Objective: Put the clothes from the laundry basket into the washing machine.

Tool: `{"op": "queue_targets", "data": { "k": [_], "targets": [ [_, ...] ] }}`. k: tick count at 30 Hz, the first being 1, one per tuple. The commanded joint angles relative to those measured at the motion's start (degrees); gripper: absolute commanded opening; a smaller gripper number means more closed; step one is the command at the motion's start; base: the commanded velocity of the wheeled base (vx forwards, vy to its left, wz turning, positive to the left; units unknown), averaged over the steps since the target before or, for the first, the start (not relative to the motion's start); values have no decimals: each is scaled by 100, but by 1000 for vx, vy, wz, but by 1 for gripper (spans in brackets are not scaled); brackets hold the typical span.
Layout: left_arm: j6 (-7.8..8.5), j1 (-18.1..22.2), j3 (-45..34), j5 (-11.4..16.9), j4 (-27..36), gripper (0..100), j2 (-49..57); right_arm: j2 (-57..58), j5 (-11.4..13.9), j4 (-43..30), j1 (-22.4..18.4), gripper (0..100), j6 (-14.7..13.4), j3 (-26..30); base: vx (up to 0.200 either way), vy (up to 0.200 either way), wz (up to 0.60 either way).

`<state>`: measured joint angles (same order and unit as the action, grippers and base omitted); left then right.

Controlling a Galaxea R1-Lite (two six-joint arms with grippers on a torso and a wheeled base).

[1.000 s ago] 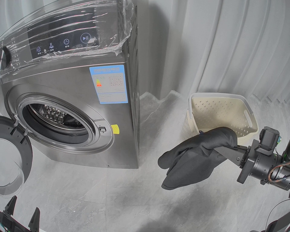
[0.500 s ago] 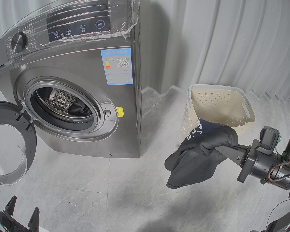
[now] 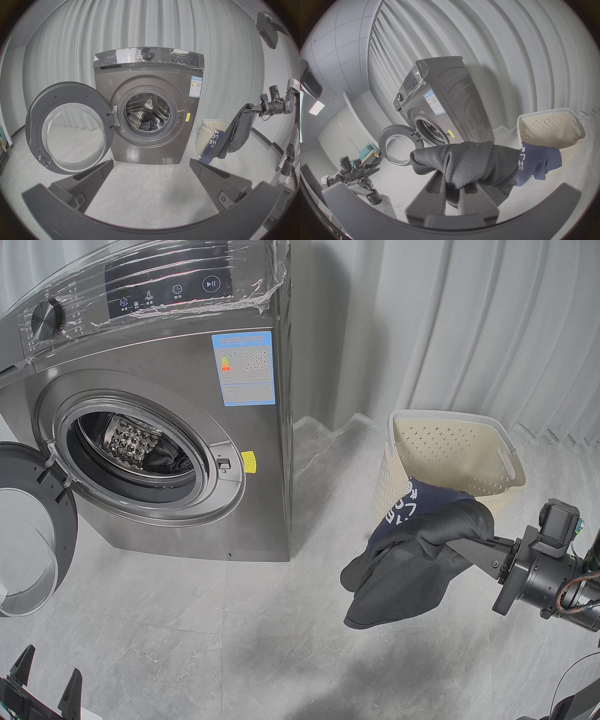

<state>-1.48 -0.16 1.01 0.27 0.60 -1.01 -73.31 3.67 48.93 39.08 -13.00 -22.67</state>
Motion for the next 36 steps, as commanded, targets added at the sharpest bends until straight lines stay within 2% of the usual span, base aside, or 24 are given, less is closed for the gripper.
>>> {"op": "queue_targets", "data": {
  "k": [1, 13, 22, 28, 34, 36],
  "targets": [
    [-2, -2, -66, 0, 2, 100, 75, 1, 2, 2, 3, 0, -1, 0, 0, 200, 0],
    [-11, -2, -66, -9, 2, 100, 75, 28, 2, 2, 3, 0, -1, 0, 0, 200, 0],
    [-11, -2, -66, -9, 2, 100, 75, 36, 2, 2, 3, 0, -1, 0, 0, 0, 0],
    [-11, -2, -66, -9, 2, 100, 75, -16, 11, 2, -32, 0, -10, 26, -200, 0, 0],
    [-11, -2, -66, -9, 2, 100, 75, -16, 11, 2, -67, 0, -1, 17, 0, 0, 0],
    [-11, -2, -66, -9, 2, 100, 75, -16, 11, 2, -67, 0, -10, 17, 0, 200, 0]
  ]
}}
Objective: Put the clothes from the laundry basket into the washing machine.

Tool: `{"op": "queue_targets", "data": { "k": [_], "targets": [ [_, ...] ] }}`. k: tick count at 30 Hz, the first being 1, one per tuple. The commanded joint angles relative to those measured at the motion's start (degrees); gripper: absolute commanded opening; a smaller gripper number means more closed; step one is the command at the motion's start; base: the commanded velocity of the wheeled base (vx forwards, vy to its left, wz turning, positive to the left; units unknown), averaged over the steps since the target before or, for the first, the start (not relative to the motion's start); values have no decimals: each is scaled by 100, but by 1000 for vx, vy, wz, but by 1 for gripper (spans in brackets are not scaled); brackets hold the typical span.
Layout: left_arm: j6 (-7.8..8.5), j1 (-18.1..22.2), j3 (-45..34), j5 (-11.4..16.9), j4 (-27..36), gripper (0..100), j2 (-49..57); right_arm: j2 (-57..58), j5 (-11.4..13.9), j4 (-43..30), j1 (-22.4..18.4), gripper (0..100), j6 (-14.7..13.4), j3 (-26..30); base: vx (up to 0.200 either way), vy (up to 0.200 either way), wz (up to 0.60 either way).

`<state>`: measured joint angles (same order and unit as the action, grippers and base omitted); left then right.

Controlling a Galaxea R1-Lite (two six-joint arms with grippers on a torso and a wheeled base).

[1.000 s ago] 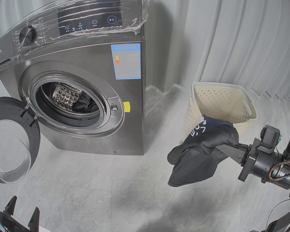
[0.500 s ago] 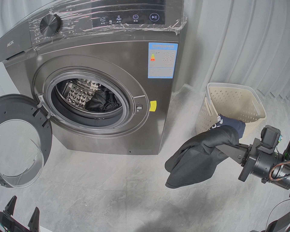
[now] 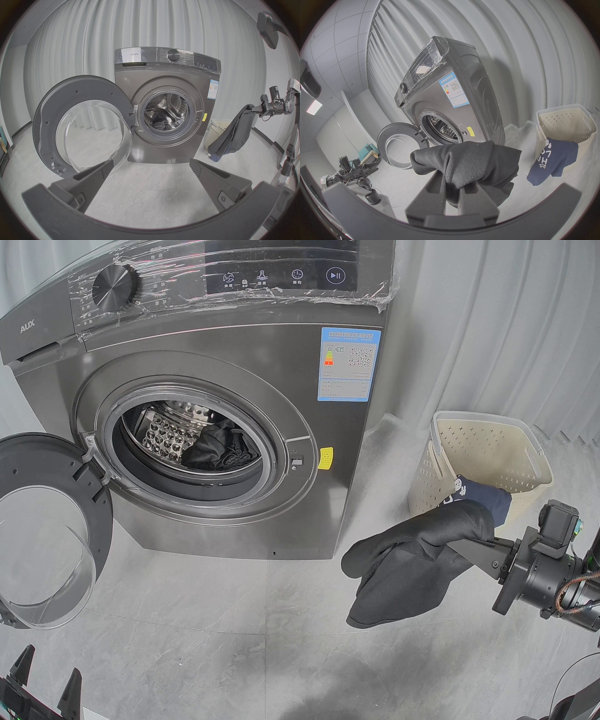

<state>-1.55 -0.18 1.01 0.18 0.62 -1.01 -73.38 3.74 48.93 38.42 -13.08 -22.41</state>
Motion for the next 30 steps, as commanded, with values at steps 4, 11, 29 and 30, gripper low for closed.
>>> {"op": "queue_targets", "data": {
  "k": [4, 11, 29, 30],
  "targets": [
    [-3, 1, -66, -1, -1, 100, 75, 7, 4, 2, -2, 0, -2, -9, 0, 200, 0],
    [-3, 1, -66, -1, -1, 100, 75, -1, 4, 2, -19, 0, -2, -18, 0, 200, 0],
    [-12, 1, -66, -1, -1, 100, 75, 43, 4, 2, -72, 0, -2, -18, -67, 11, 0],
    [-12, 1, -66, -1, -1, 100, 75, 43, 12, 2, -72, 0, -2, -18, 0, 0, 0]
  ]
}}
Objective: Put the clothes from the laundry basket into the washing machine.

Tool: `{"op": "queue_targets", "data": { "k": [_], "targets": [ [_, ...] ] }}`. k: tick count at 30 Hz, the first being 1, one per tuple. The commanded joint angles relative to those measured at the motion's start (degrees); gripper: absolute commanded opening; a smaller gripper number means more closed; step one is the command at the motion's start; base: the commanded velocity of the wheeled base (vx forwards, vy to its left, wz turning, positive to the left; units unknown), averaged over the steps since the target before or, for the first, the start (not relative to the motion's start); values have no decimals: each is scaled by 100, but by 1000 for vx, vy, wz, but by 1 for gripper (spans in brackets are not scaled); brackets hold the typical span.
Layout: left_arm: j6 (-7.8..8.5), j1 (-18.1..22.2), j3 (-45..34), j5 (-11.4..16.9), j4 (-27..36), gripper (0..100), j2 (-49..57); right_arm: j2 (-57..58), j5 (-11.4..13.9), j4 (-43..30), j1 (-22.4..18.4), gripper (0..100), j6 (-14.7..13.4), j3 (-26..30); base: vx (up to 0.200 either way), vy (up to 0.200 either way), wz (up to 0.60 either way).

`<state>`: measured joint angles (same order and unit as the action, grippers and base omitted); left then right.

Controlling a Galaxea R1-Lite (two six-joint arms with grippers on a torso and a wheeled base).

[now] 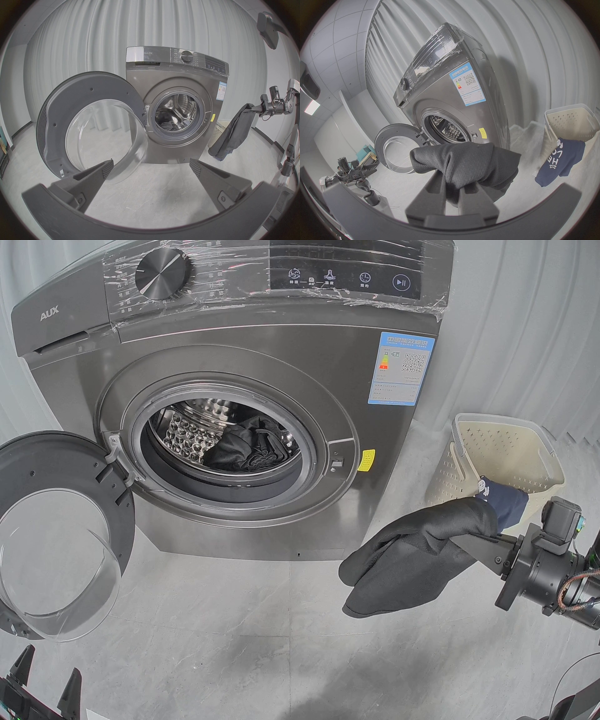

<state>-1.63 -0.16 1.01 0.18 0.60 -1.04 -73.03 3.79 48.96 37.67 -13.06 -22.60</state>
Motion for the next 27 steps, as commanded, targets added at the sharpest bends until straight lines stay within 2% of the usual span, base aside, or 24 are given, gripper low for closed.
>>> {"op": "queue_targets", "data": {
  "k": [1, 6, 24, 27],
  "targets": [
    [-4, -2, -66, -1, 2, 100, 77, 8, 8, 0, 4, 0, -4, 1, 0, 0, 0],
    [-4, -2, -66, -1, 2, 100, 77, -18, 8, 0, 4, 0, -13, 1, 0, 0, 0],
    [-12, -2, -66, -1, 2, 100, 77, 8, 25, 0, -58, 0, -13, 10, 0, 200, 0],
    [-12, -2, -66, -1, 2, 100, 77, 8, 25, 0, -84, 0, -13, 1, 0, 0, 0]
  ]
}}
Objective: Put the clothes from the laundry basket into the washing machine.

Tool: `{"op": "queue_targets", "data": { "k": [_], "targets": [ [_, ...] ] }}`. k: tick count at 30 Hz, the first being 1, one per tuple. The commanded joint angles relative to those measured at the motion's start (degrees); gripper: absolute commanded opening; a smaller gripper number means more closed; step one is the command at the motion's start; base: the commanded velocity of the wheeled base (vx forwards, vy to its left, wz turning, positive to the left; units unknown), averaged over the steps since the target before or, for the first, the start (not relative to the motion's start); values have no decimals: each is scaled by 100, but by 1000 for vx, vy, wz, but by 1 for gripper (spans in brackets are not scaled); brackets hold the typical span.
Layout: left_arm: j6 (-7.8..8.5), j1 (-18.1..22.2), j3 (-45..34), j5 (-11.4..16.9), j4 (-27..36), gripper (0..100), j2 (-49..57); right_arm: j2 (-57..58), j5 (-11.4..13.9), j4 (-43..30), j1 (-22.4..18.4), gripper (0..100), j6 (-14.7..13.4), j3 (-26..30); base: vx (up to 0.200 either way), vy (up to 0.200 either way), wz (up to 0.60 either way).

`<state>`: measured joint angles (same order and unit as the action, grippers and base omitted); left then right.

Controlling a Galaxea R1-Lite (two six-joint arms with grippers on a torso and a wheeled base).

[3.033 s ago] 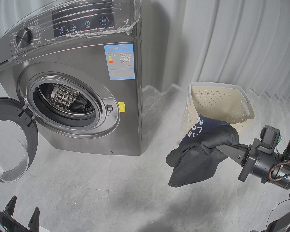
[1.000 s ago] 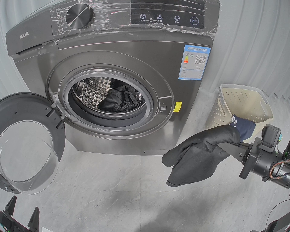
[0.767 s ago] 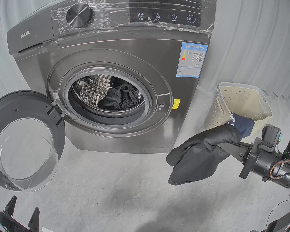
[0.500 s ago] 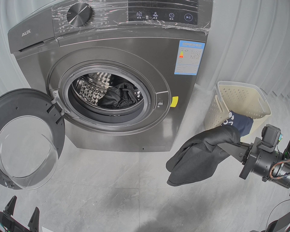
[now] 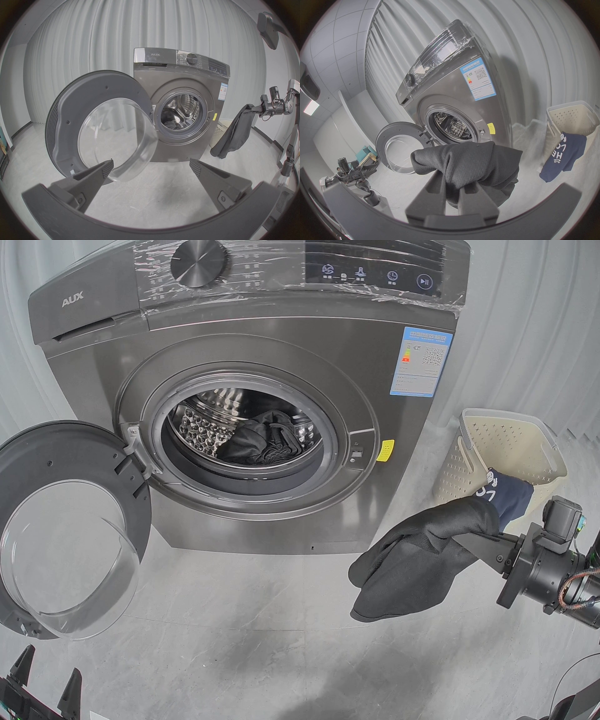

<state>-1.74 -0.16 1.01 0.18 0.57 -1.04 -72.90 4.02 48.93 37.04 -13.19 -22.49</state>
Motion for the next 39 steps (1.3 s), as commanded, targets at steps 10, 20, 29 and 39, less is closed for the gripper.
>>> {"op": "queue_targets", "data": {
  "k": [10, 20, 29, 39],
  "targets": [
    [-1, -2, -66, -1, 4, 100, 77, 4, 2, 2, -21, 0, 9, -36, 0, 0, 0],
    [16, -2, -66, -1, 4, 100, 77, 13, -16, 11, 14, 0, -8, -71, 0, 120, 0],
    [16, -2, -66, -1, 4, 100, 77, -5, -16, 2, 58, 0, -8, -71, 0, 0, 0],
    [16, -2, -66, -1, 4, 100, 77, -75, -51, 2, 164, 0, -114, -89, -120, 0, 0]
  ]
}}
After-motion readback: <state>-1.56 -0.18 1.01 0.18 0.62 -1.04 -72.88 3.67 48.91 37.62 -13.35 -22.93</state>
